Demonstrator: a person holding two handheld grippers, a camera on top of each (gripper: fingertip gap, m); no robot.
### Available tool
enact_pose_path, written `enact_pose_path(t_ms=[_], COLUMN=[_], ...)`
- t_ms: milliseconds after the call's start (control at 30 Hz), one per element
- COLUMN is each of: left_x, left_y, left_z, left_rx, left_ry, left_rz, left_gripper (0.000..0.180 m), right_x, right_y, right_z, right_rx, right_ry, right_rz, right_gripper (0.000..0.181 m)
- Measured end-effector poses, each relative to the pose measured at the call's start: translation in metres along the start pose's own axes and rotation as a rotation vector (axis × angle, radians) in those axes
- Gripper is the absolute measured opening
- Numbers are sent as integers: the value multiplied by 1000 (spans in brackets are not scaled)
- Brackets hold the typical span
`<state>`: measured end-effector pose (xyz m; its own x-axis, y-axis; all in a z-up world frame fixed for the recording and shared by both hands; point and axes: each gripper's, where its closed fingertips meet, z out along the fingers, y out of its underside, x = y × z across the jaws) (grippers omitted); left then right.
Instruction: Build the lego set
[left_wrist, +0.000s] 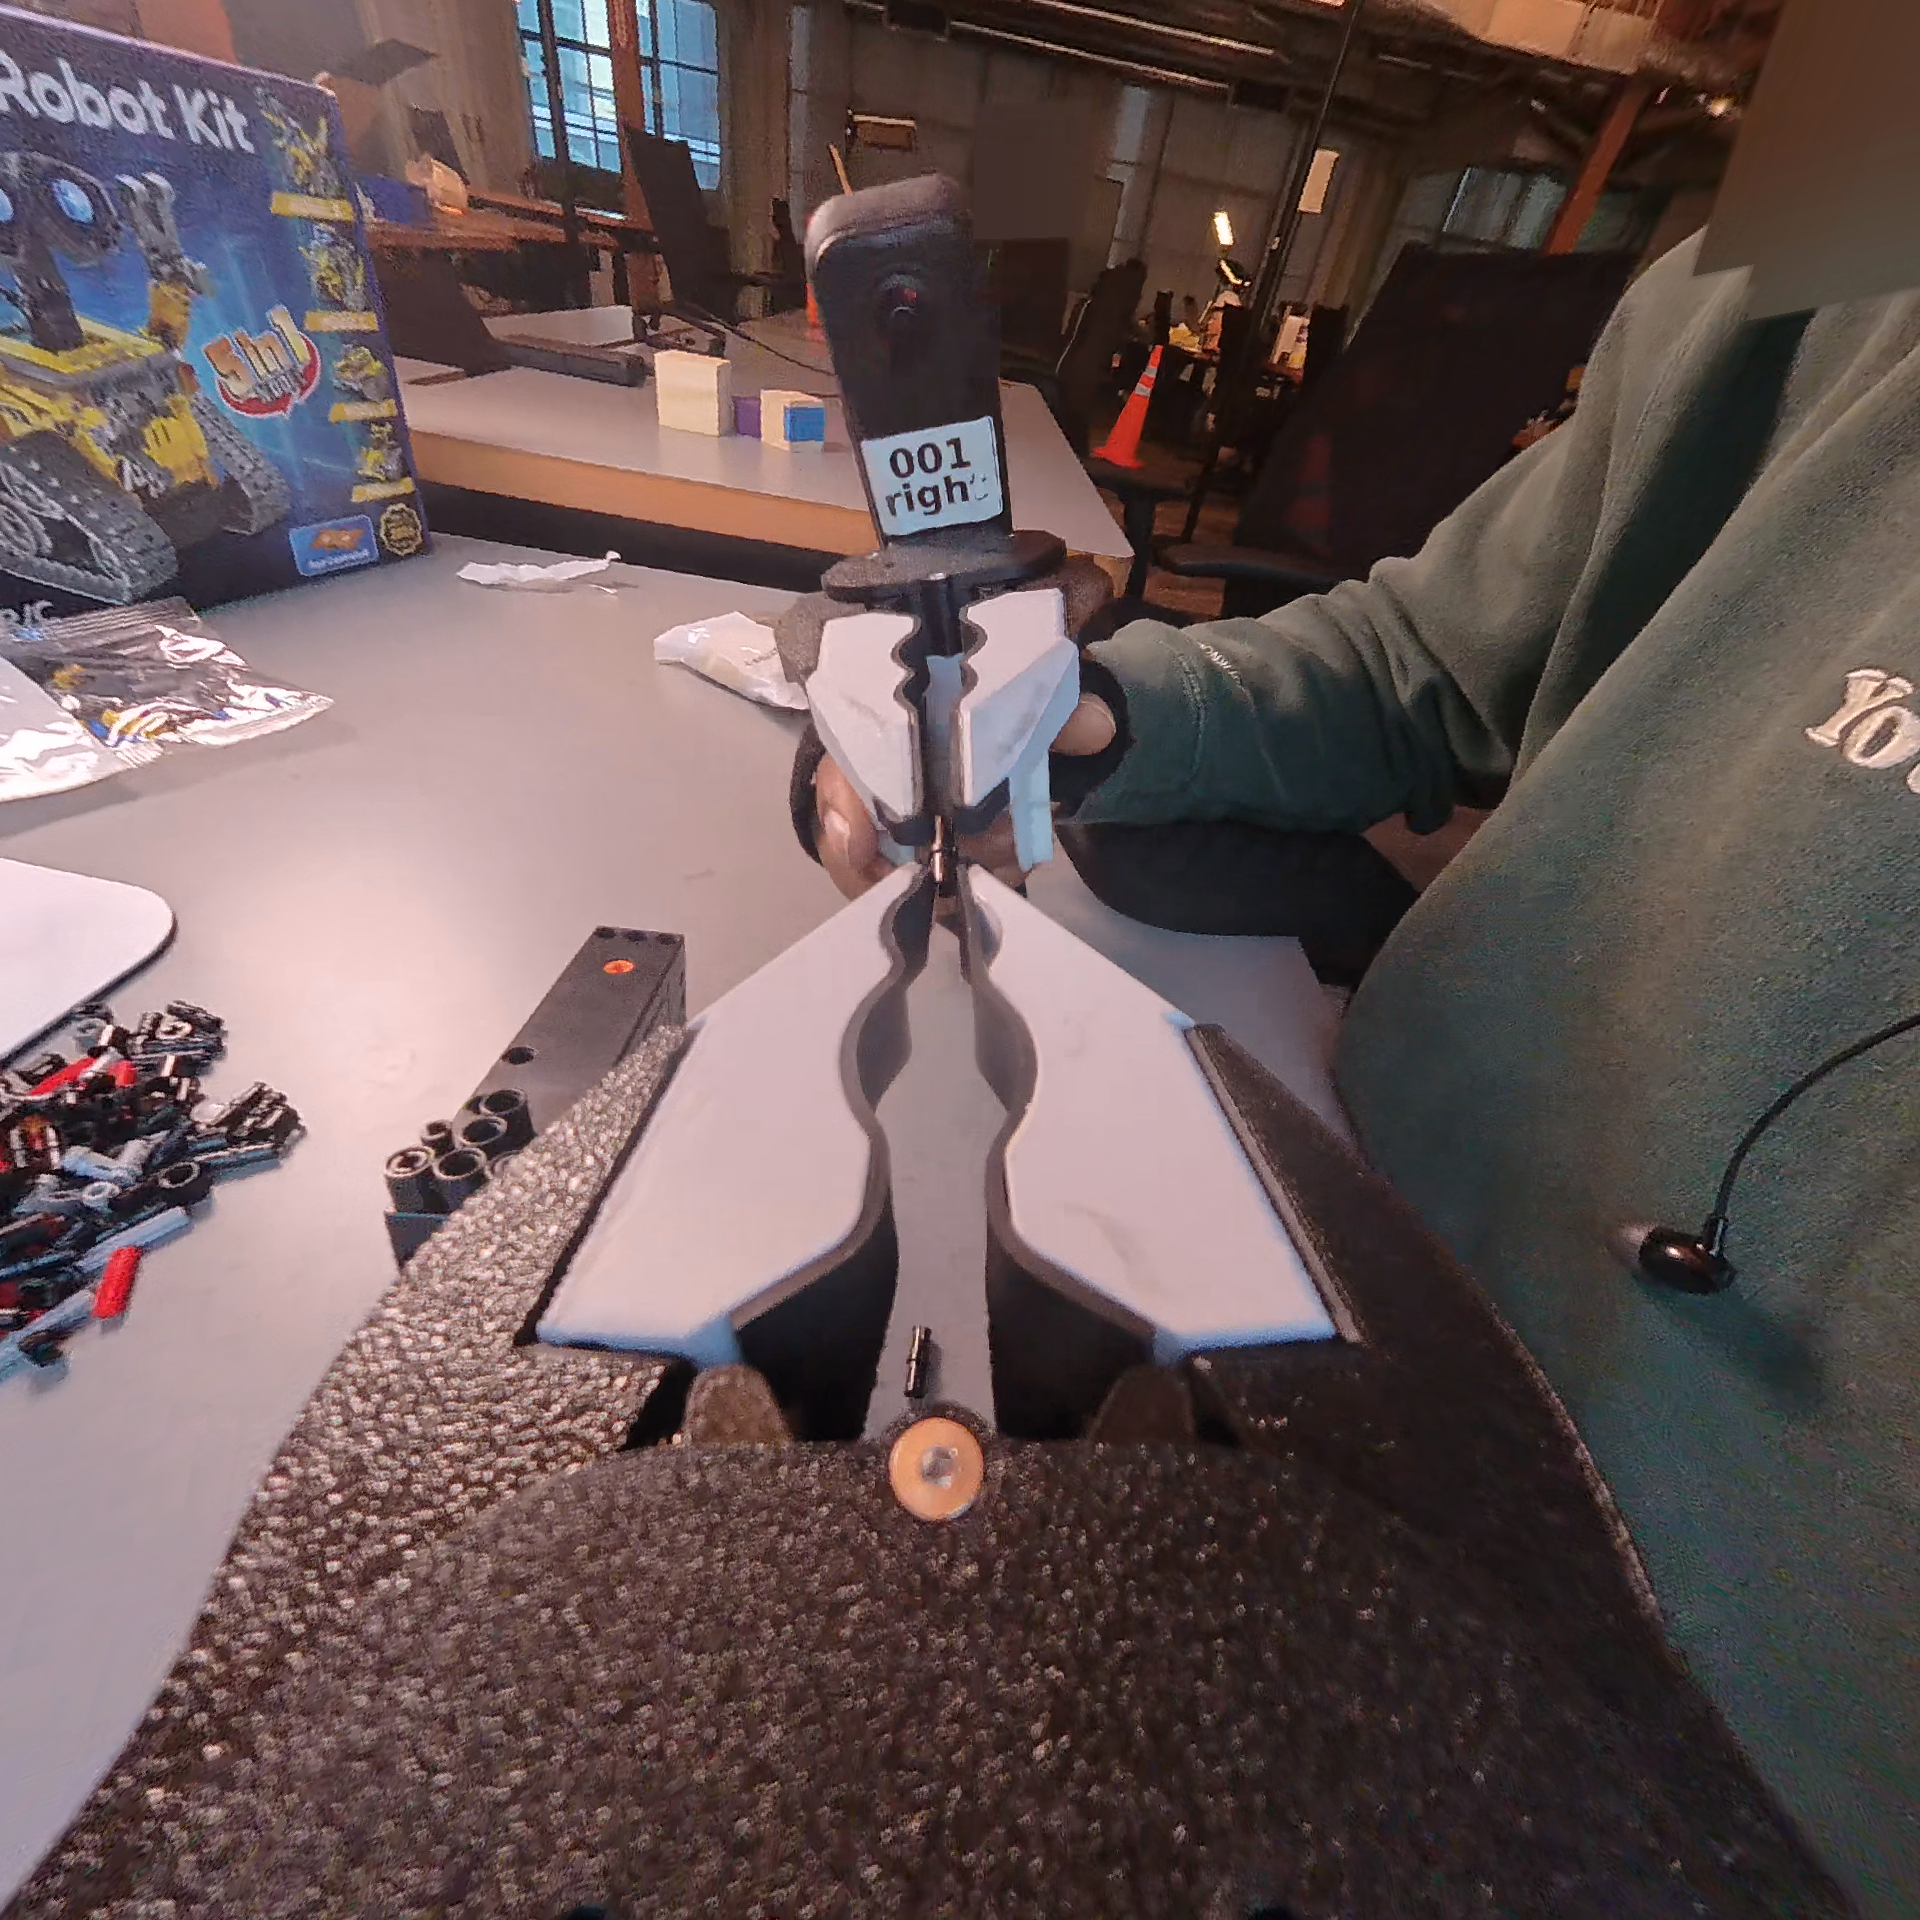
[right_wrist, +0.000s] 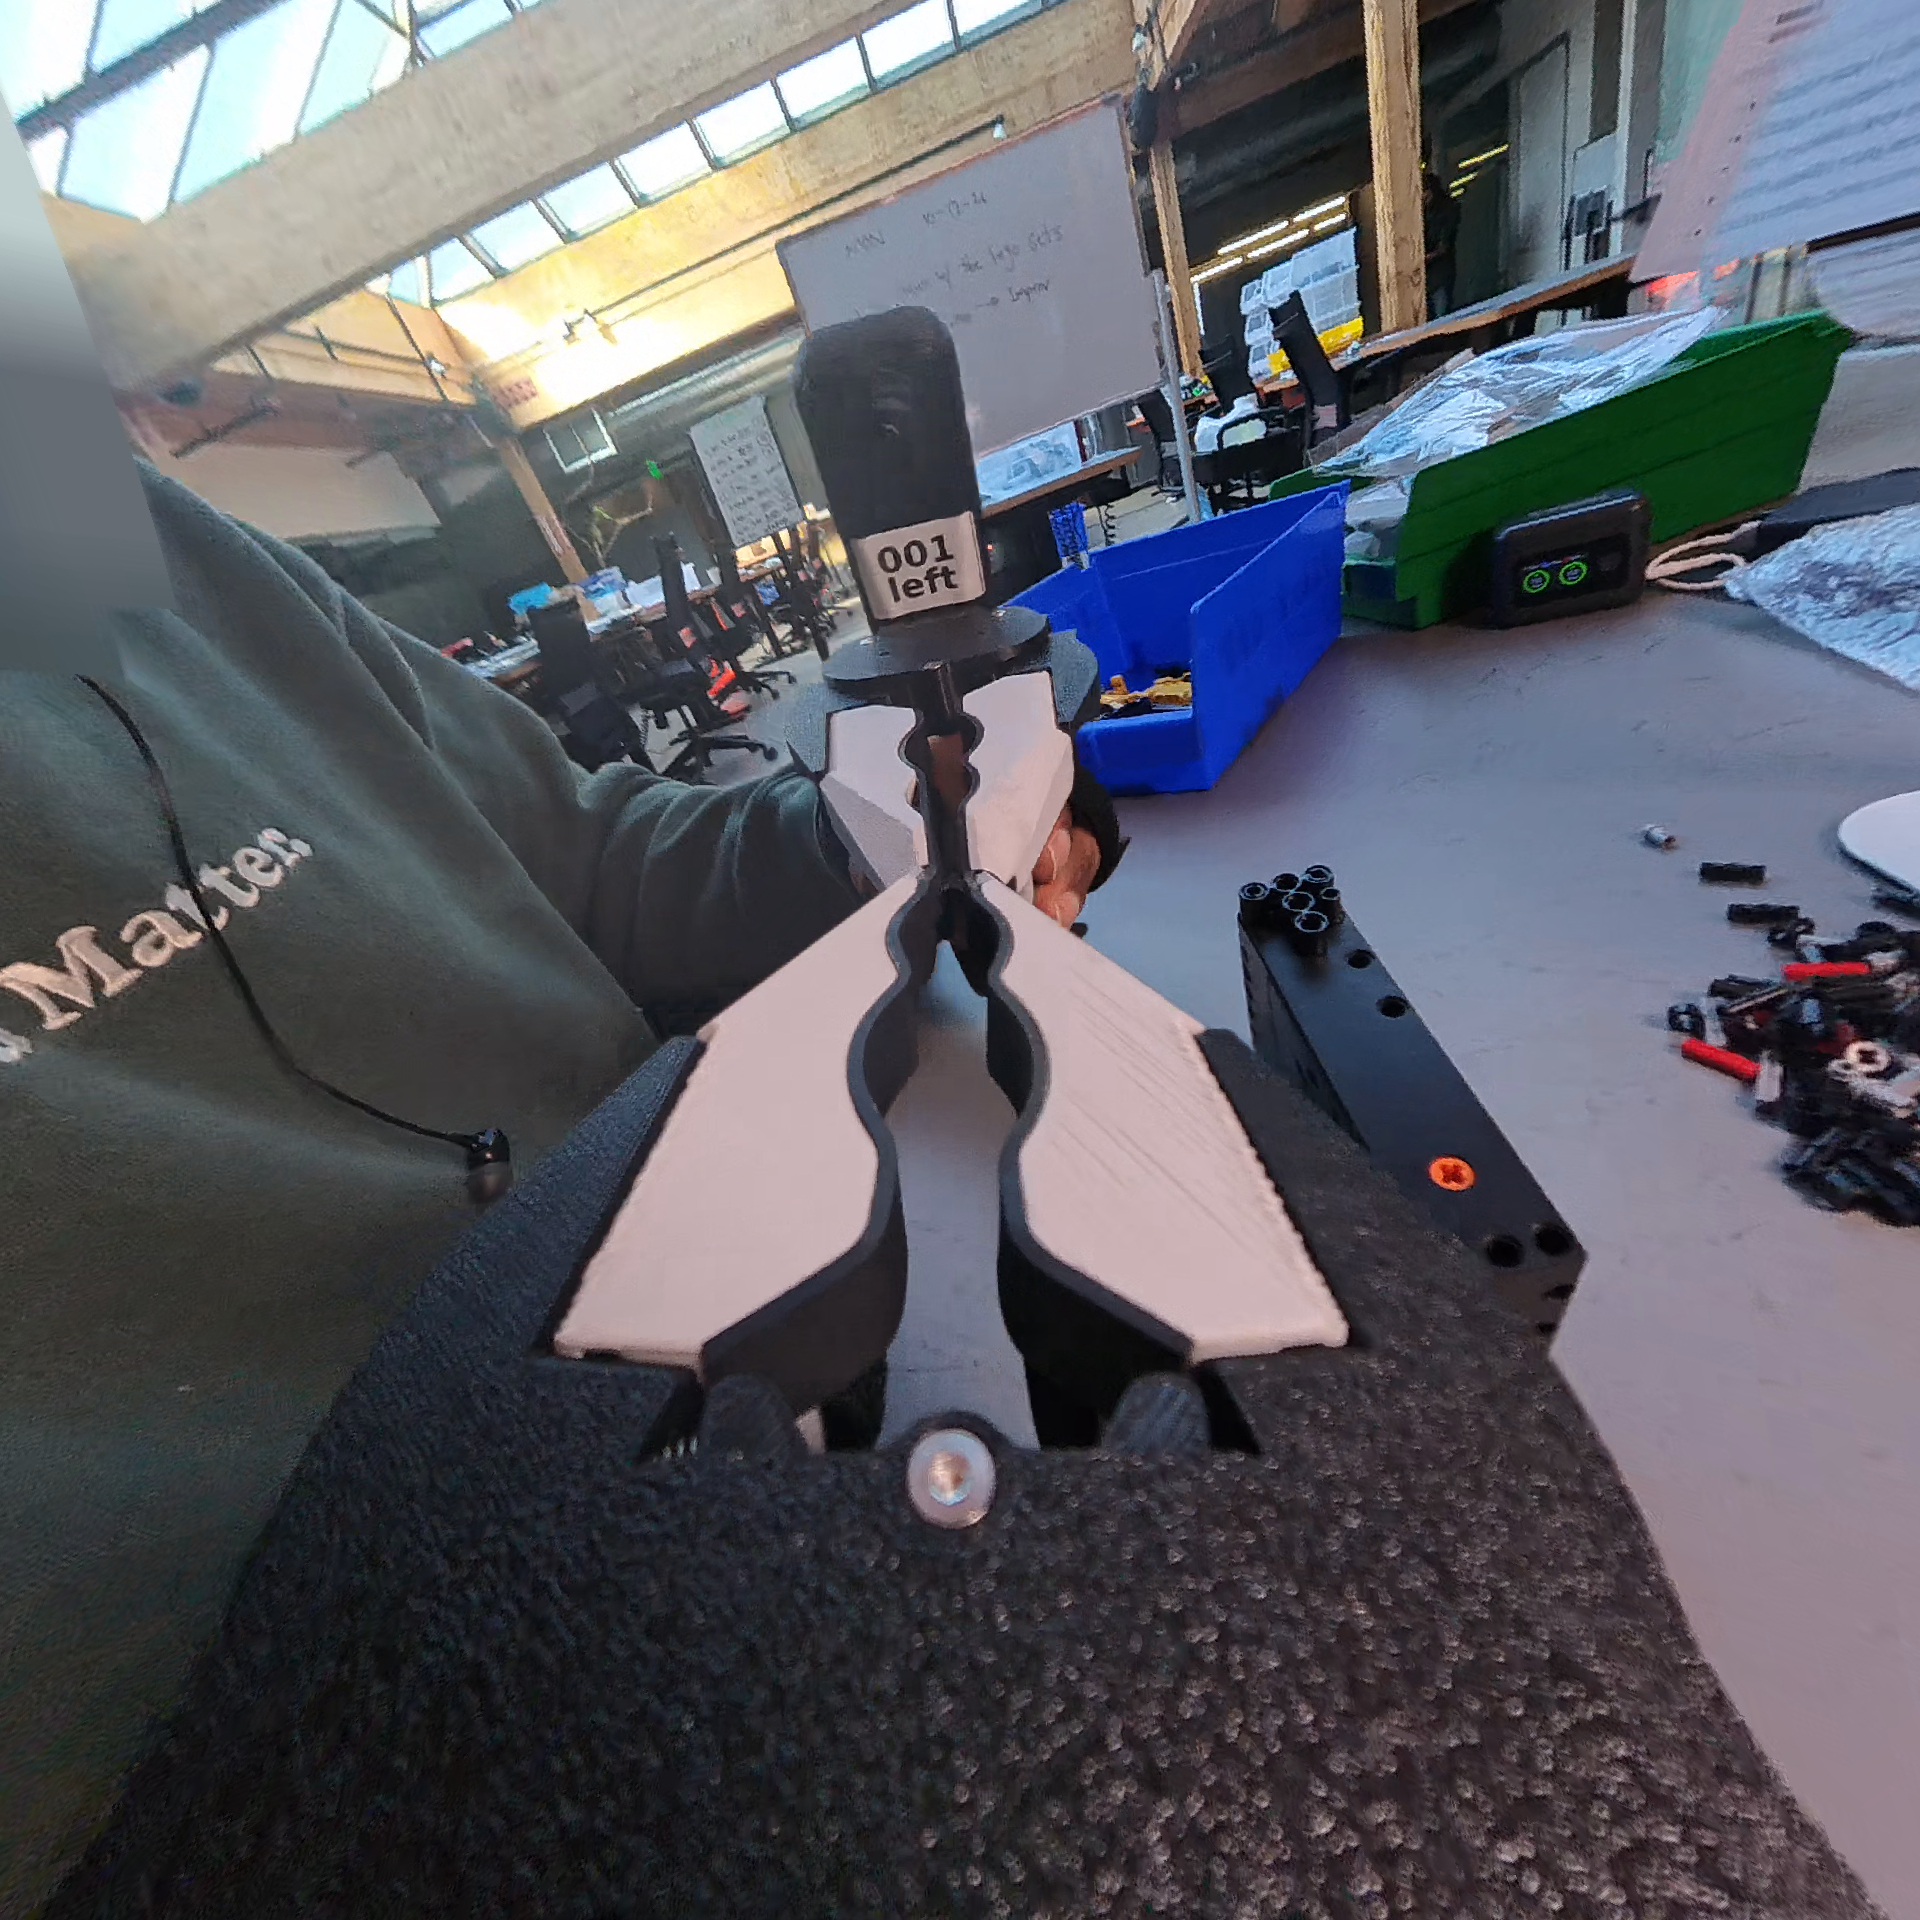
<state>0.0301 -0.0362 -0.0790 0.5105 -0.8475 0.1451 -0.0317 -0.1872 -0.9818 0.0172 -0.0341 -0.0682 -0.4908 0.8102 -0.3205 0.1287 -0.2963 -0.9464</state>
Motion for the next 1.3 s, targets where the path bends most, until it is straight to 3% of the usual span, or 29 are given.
enact_pose_path(t_ms=[200, 667, 1300], left_x=[0, -9, -14], left_y=[12, 17, 17], left_z=[5, 6, 2], left_rx=[-48, -45, -47], left_ry=[3, -55, -100], left_rz=[30, 79, 90], left_gripper=[4, 4, 4], right_x=[4, 10, 14], right_y=[15, 17, 15], right_z=[-1, -3, 0], right_rx=[-100, -65, -45], right_ry=[58, 19, 65], right_rz=[-145, -4, -51], right_gripper=[5, 3, 3])
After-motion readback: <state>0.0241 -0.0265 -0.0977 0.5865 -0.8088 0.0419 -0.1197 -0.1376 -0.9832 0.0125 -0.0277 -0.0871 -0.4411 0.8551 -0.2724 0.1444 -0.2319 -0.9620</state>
